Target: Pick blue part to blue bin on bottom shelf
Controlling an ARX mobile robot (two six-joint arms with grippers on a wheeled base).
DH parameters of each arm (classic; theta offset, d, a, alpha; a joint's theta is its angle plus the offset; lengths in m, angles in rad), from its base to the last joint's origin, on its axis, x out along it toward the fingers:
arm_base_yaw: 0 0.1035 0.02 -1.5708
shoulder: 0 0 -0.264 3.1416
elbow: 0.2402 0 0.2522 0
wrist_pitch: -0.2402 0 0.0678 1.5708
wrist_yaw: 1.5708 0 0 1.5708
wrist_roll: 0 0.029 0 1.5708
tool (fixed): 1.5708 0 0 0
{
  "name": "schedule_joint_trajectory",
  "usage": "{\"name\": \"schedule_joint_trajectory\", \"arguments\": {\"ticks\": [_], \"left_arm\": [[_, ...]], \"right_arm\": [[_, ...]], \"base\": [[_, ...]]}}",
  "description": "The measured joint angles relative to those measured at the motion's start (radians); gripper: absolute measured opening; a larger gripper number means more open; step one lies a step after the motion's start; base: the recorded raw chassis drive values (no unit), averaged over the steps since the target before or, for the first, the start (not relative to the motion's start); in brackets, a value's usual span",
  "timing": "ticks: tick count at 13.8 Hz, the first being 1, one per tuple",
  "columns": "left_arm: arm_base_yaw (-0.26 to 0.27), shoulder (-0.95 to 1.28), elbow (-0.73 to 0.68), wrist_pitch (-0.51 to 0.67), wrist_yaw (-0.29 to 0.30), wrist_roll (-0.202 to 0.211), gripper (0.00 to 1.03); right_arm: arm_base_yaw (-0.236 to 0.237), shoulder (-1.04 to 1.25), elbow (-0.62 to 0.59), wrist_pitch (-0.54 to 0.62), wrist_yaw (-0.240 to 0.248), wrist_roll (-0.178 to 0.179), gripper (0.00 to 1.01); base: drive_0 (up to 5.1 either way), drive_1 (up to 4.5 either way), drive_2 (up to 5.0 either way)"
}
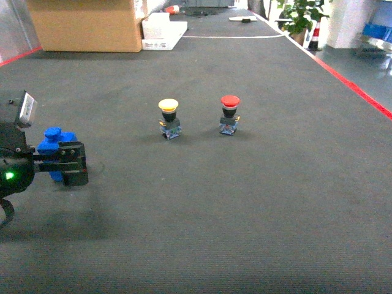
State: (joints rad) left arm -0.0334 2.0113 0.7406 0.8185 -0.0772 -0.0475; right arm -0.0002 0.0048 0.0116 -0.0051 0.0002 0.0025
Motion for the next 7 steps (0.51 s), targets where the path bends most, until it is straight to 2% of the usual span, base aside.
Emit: {"name": "schedule_joint_trajectory", "arguments": {"ticks": [3,5,7], "left_arm": [[0.014,0.088,0.083,0.003,0.006,0.006,0.98],[0.024,0.135,0.128,0.015,0.01,0.029,0.97],[0.029,0.148,0.148,0.031,0.014,0.029,0.72]], "right_arm": [[0.0,0.0,0.0,0.0,0.0,0.0,0.98],[0.0,0.0,0.0,0.0,0.0,0.0,0.98],[0.0,0.0,0.0,0.0,0.0,0.0,0.98]], "base": [[0.0,0.0,0.0],[0.0,0.0,0.0],[0.0,0.0,0.0]]}}
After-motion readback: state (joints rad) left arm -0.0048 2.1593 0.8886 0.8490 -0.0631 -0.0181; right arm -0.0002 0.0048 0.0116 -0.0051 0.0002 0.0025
